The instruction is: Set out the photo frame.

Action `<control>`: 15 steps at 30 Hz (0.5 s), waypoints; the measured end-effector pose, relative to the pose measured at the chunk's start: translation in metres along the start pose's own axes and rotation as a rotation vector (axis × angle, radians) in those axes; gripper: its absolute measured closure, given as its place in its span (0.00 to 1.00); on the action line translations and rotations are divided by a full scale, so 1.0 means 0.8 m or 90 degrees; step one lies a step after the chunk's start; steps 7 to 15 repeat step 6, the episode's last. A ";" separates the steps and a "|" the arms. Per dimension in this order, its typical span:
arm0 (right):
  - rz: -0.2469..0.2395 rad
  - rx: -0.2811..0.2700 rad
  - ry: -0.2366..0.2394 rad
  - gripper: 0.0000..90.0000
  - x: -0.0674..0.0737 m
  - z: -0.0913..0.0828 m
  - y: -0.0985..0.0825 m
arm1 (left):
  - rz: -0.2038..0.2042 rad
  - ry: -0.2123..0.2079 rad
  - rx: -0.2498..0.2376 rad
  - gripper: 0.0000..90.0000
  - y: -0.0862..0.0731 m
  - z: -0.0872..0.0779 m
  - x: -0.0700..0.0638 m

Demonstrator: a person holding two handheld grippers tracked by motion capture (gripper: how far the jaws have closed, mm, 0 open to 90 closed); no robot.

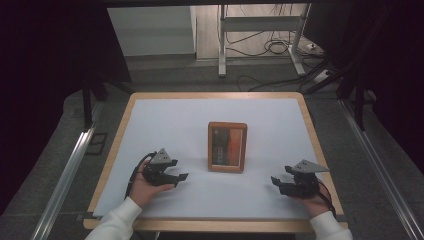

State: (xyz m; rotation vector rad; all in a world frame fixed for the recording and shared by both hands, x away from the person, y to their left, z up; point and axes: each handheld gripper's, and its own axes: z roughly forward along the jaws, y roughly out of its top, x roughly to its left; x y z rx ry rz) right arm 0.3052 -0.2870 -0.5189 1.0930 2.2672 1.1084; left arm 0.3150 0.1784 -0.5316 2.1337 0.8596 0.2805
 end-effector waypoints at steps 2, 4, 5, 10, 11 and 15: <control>0.001 0.000 -0.005 0.30 0.001 0.000 0.000 | 0.001 0.001 0.001 0.33 0.000 0.000 0.000; 0.003 -0.001 -0.011 0.28 0.001 0.000 0.000 | 0.003 0.001 0.000 0.33 0.000 0.000 0.000; 0.005 -0.003 -0.012 0.28 0.001 -0.001 0.001 | 0.003 0.001 -0.001 0.33 0.000 -0.001 0.000; 0.007 -0.006 -0.014 0.27 0.001 -0.001 0.001 | 0.003 0.001 -0.001 0.33 0.000 -0.001 0.000; 0.007 -0.006 -0.014 0.27 0.001 -0.001 0.001 | 0.003 0.001 -0.001 0.33 0.000 -0.001 0.000; 0.007 -0.006 -0.014 0.27 0.001 -0.001 0.001 | 0.003 0.001 -0.001 0.33 0.000 -0.001 0.000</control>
